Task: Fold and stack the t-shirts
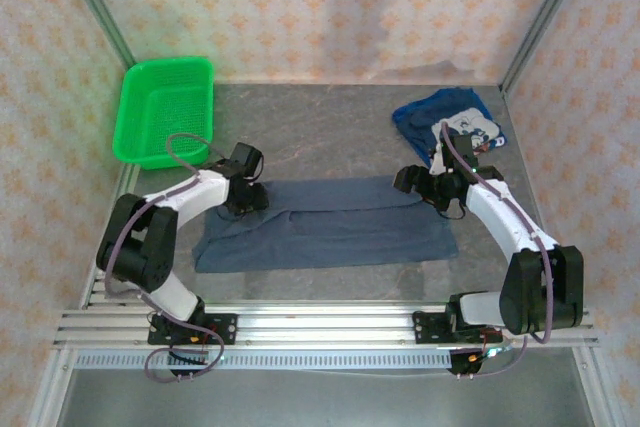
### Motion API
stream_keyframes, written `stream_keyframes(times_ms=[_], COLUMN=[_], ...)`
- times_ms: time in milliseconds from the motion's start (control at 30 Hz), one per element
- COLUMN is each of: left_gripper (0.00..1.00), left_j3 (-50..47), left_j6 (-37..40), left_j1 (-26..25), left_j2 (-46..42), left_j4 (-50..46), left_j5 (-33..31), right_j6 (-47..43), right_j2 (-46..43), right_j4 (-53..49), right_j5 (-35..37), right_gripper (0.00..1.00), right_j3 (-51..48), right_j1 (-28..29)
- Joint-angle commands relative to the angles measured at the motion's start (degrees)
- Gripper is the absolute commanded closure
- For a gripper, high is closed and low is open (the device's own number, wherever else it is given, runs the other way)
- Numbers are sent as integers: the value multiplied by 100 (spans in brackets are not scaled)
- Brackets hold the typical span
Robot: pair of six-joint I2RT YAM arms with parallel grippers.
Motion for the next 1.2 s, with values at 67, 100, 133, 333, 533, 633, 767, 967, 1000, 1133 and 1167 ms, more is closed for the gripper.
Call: stream_keyframes(times_ms=[67, 100, 133, 333, 533, 633, 767, 967, 1000, 1133, 1167], left_gripper=[66, 68, 69, 79, 91, 98, 100, 100, 100, 100, 100], left_j3=[323, 353, 362, 249, 94, 56, 57, -95, -141, -368, -407], left_j6=[240, 251, 251, 320, 340, 326, 328, 390, 395, 448, 443], left_j1=[6, 6, 6, 6, 6, -4, -43, -256, -311, -610, -675], left_j2=[308, 343, 347, 250, 135, 39, -267, -845, -923, -1179, -1214], left_j4=[-145, -191, -217, -385, -413, -398, -413, -513, -522, -572, -587], left_j5=[-216, -241, -262, -313, -314, -286, -292, -431, -450, -674, -731], right_j6=[-44, -42, -42, -19, -9, -9, 2, 19, 12, 3, 2], right_j2=[-44, -63, -78, -107, -66, -33, -8, 39, 48, 81, 95], right_j4=[-60, -68, -82, -80, -51, -39, -26, 1, 2, 1, 1], right_j5=[63, 79, 83, 144, 172, 162, 189, 171, 171, 163, 162], right_gripper=[18, 18, 18, 18, 18, 18, 18, 18, 18, 18, 18], right_j3=[13, 5, 4, -9, 21, 56, 92, 126, 127, 144, 145], right_j1=[9, 5, 9, 6, 6, 5, 9, 5, 9, 4, 8])
